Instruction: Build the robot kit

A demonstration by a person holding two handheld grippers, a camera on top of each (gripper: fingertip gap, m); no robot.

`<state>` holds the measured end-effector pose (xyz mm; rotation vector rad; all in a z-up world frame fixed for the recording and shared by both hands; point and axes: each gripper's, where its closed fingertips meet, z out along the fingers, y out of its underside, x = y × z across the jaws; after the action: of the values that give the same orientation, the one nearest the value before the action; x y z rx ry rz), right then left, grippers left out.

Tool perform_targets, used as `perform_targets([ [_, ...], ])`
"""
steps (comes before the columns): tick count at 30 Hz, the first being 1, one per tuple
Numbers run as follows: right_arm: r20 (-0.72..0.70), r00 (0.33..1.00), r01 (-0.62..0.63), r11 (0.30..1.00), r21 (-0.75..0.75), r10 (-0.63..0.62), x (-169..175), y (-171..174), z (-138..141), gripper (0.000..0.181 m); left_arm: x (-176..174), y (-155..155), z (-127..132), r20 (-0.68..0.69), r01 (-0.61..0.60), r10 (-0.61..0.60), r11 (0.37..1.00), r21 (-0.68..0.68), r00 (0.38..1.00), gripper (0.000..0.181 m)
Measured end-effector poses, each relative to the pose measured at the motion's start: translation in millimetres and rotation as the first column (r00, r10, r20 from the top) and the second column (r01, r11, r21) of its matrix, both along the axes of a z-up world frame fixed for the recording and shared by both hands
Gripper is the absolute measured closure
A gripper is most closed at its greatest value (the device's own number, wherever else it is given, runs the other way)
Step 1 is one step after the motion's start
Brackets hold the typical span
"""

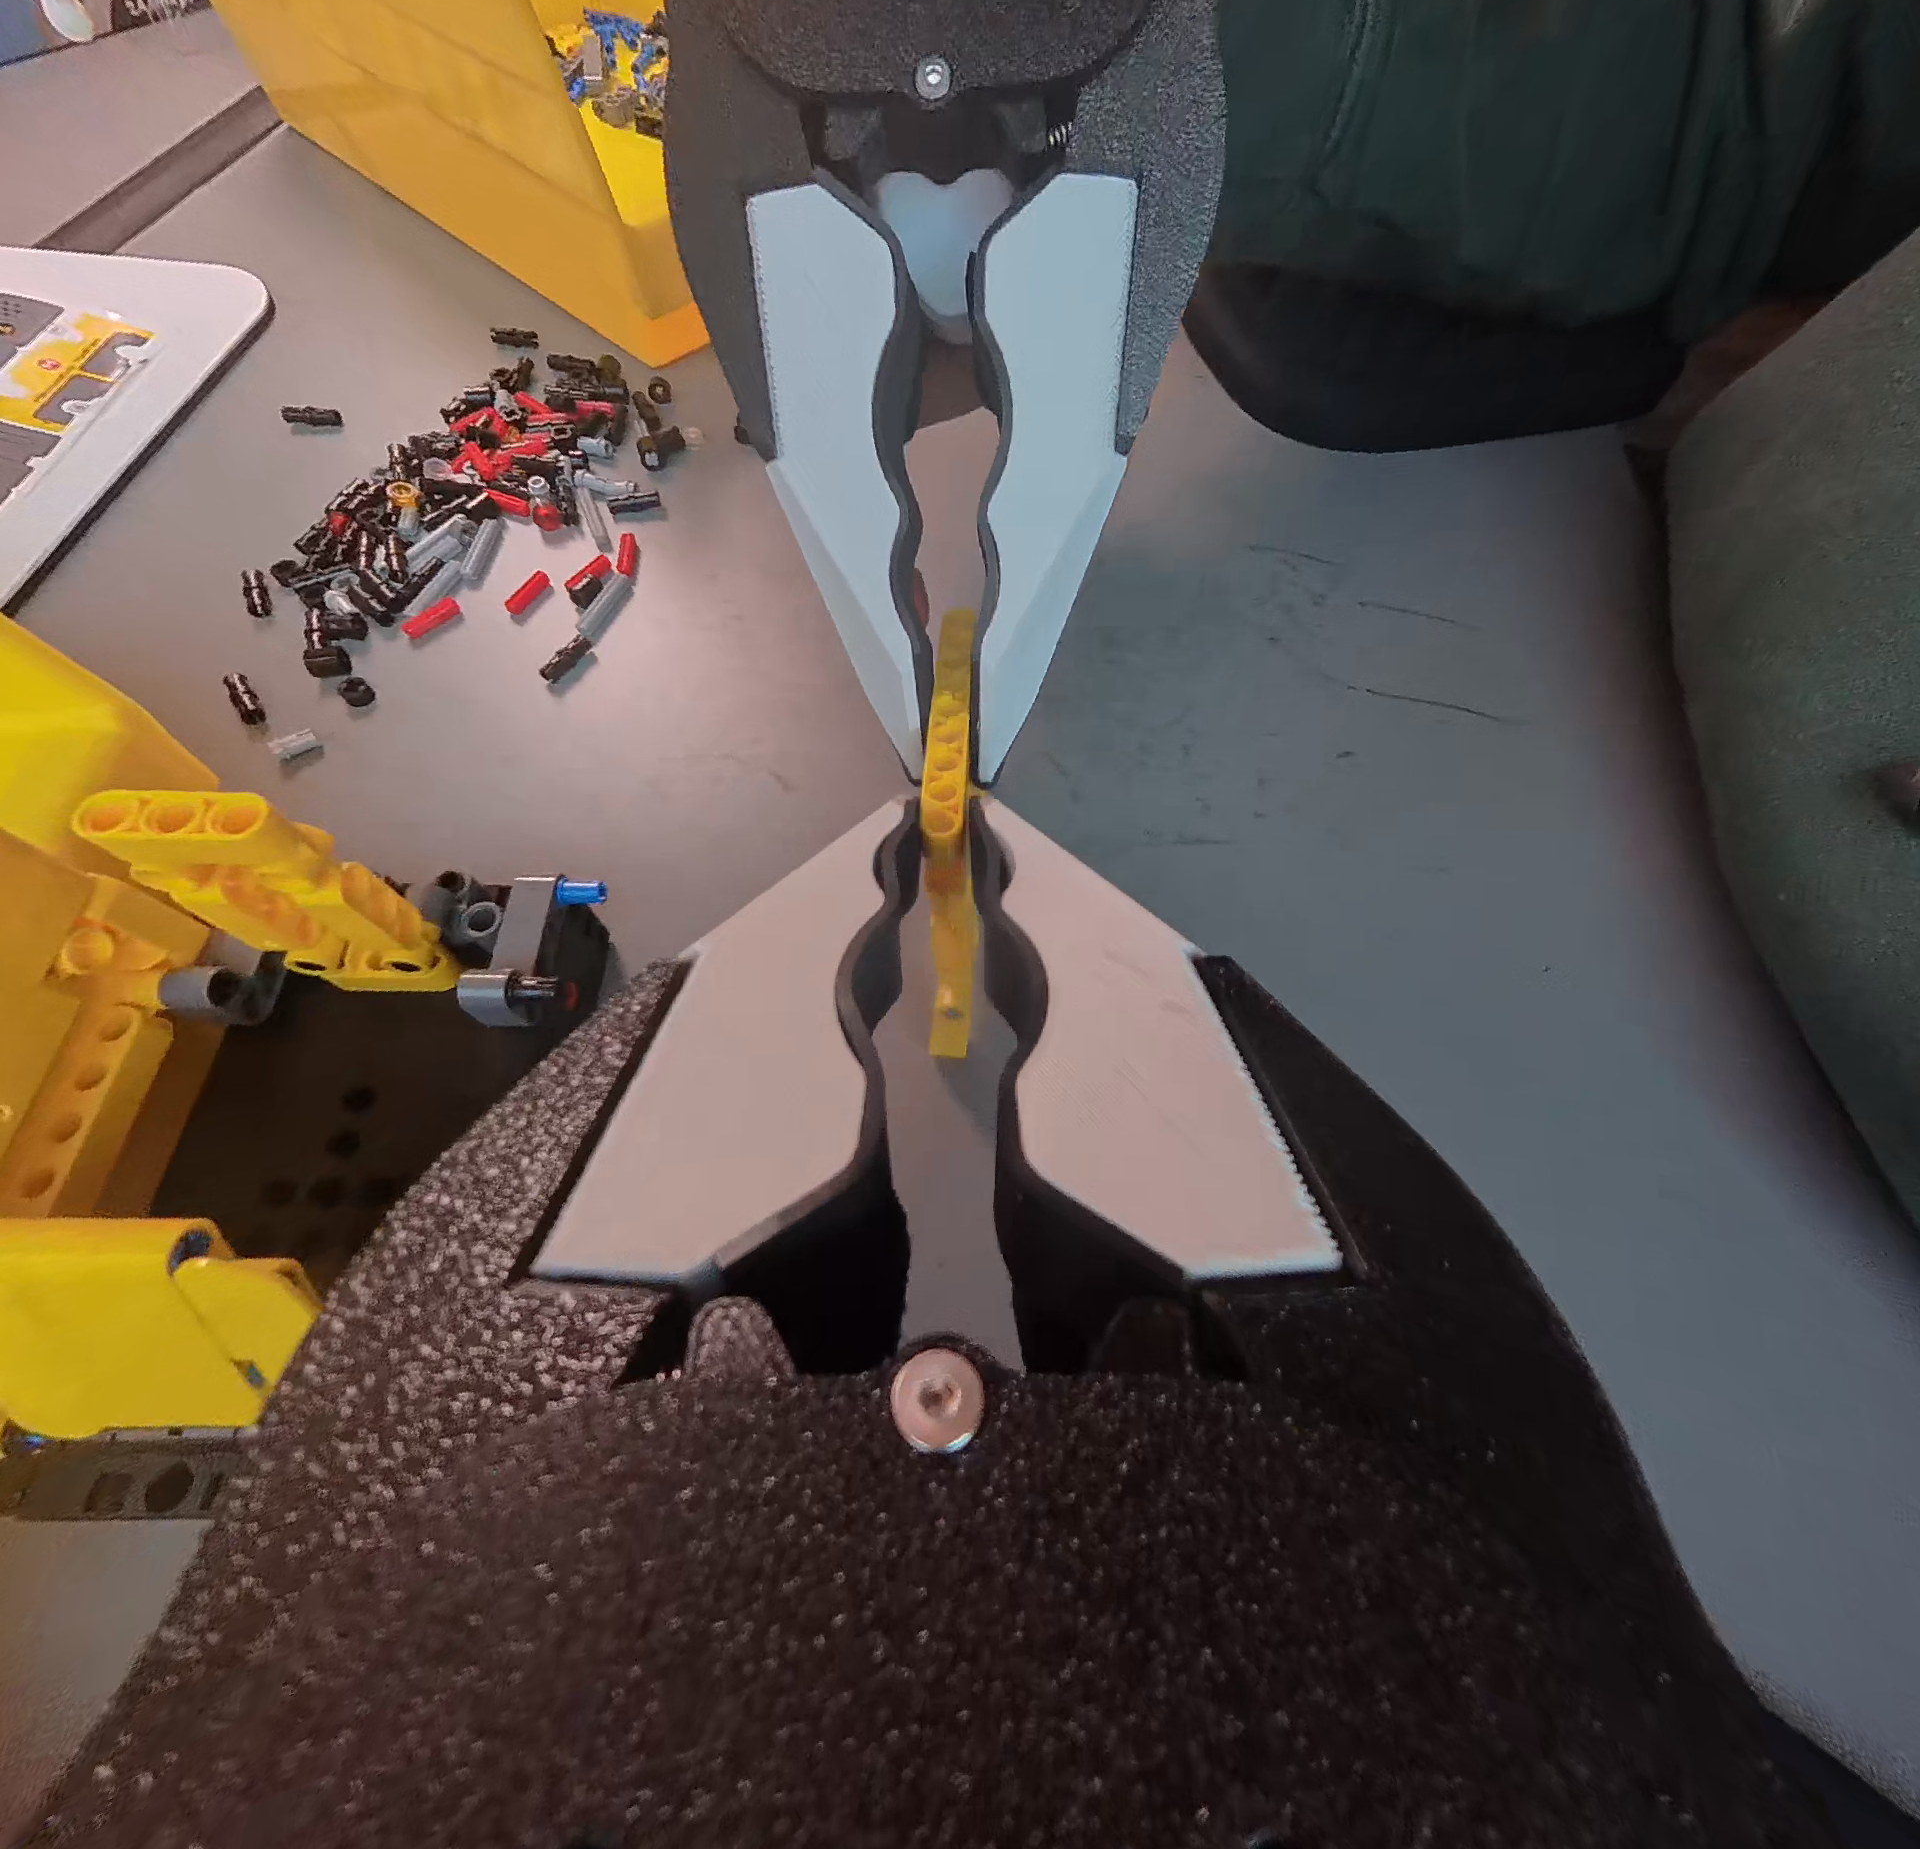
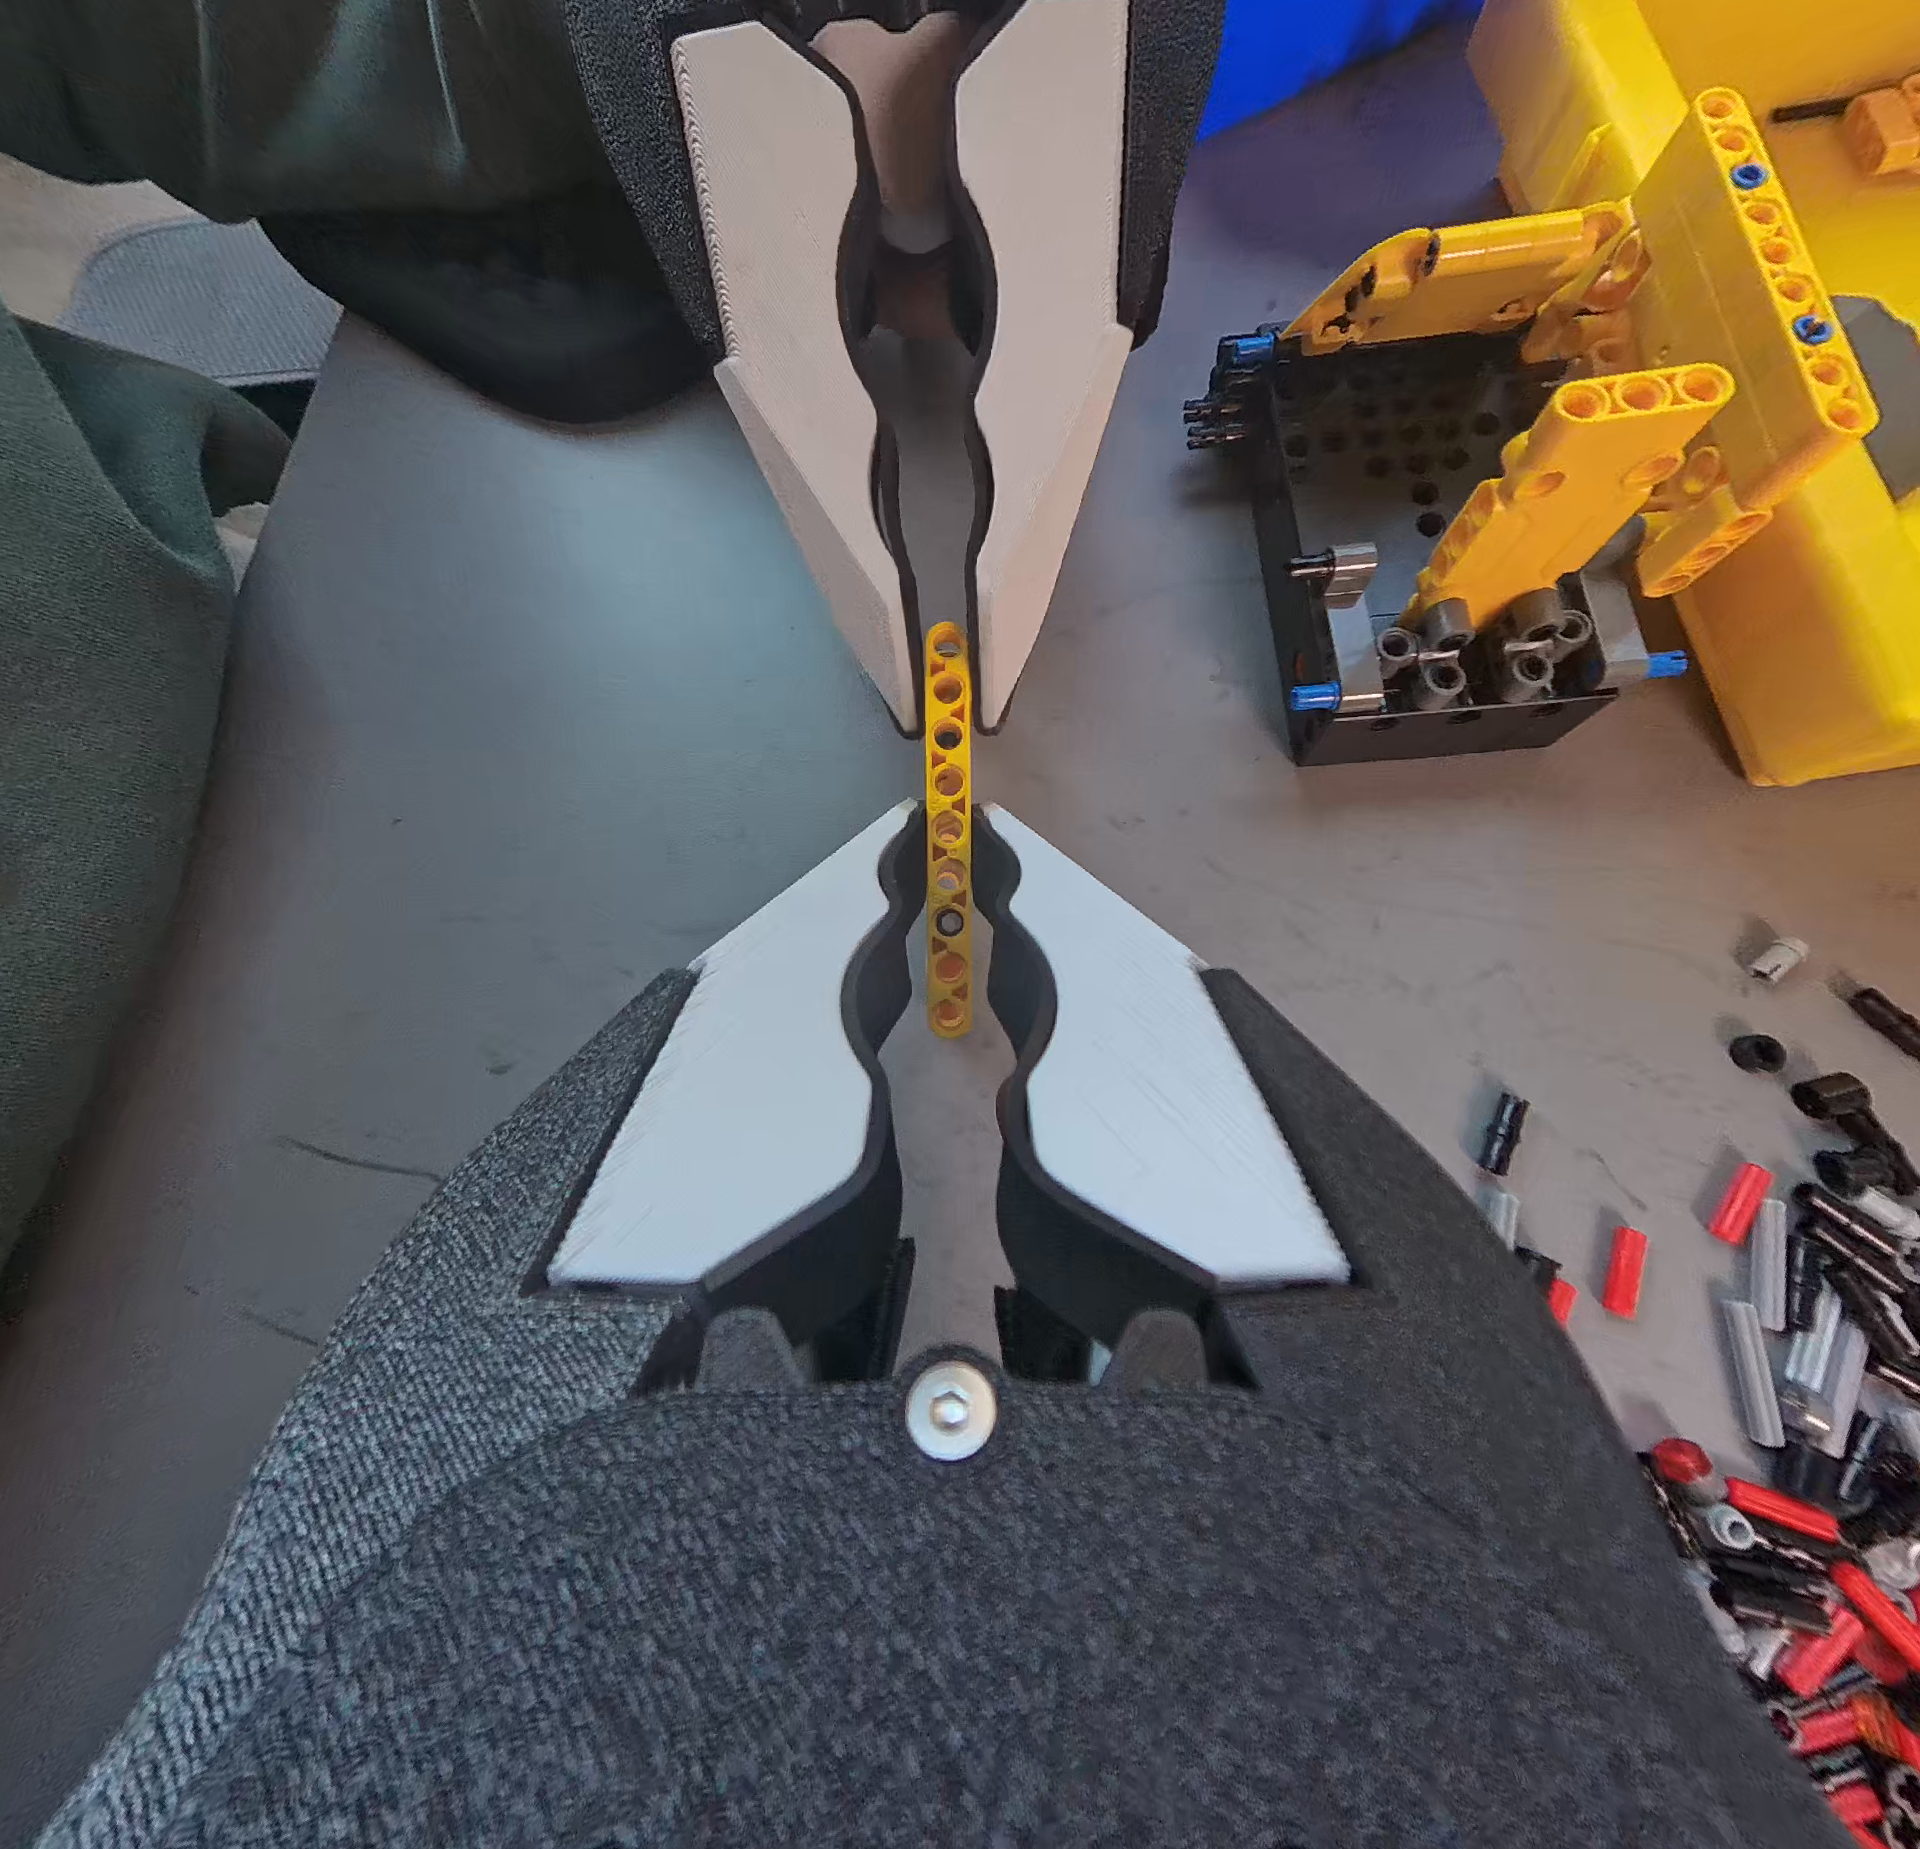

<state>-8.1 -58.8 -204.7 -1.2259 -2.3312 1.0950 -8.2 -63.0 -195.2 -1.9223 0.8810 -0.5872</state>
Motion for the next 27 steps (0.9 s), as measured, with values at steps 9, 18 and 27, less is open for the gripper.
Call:
perform_targets([
  [9, -0.047, 0.999, -0.017, 0.998, 0.061, 0.020, 2, -2, 4, 0.166, 3, -4, 0, -0.010, 0.026, -0.027, 1.000, -0.015, 1.000, 0.175],
  [18, -0.068, 0.997, -0.018, 0.998, 0.067, 0.022, 0, -1, 8, 0.174, 0, -4, -1, -0.019, 0.019, -0.019, 1.000, -0.015, 1.000, 0.175],
  [27, -0.058, 0.998, -0.026, 0.998, 0.063, 0.030, 4, -6, 8, 0.174, 5, -8, -30, -0.151, 0.024, -0.037, 0.996, -0.086, 0.988, 0.175],
])
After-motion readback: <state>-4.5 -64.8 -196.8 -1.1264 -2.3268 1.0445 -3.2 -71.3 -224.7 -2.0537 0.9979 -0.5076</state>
